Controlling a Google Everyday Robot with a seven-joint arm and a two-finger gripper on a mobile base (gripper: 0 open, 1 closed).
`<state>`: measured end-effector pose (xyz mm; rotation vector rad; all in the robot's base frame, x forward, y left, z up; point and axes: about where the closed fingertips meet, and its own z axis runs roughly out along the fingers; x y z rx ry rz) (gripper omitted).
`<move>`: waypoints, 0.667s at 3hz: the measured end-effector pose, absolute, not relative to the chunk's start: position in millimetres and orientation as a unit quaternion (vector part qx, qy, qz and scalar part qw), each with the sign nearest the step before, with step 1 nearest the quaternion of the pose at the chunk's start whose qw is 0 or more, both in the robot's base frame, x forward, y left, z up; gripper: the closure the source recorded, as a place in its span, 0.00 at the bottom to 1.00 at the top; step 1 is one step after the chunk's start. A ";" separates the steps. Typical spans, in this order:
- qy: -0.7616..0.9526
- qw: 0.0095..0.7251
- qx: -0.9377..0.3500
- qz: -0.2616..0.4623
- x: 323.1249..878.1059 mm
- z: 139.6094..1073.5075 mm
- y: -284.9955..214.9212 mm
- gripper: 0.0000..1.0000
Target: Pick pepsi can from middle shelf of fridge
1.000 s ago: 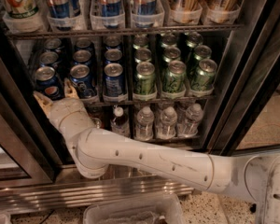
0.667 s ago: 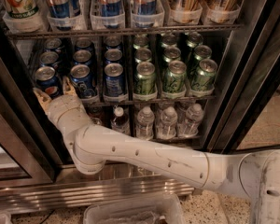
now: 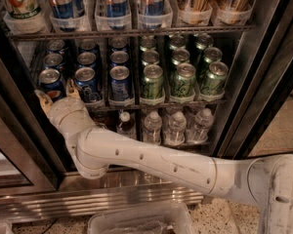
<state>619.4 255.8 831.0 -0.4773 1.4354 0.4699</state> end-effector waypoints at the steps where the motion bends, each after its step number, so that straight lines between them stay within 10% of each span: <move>1: 0.645 0.701 -0.216 0.212 620.2 830.7 256.6 0.37; 2: 0.645 0.701 -0.216 0.212 620.2 830.7 256.6 0.56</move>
Offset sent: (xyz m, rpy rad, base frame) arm 0.0008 0.0008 -0.0003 -0.0016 0.0019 0.0033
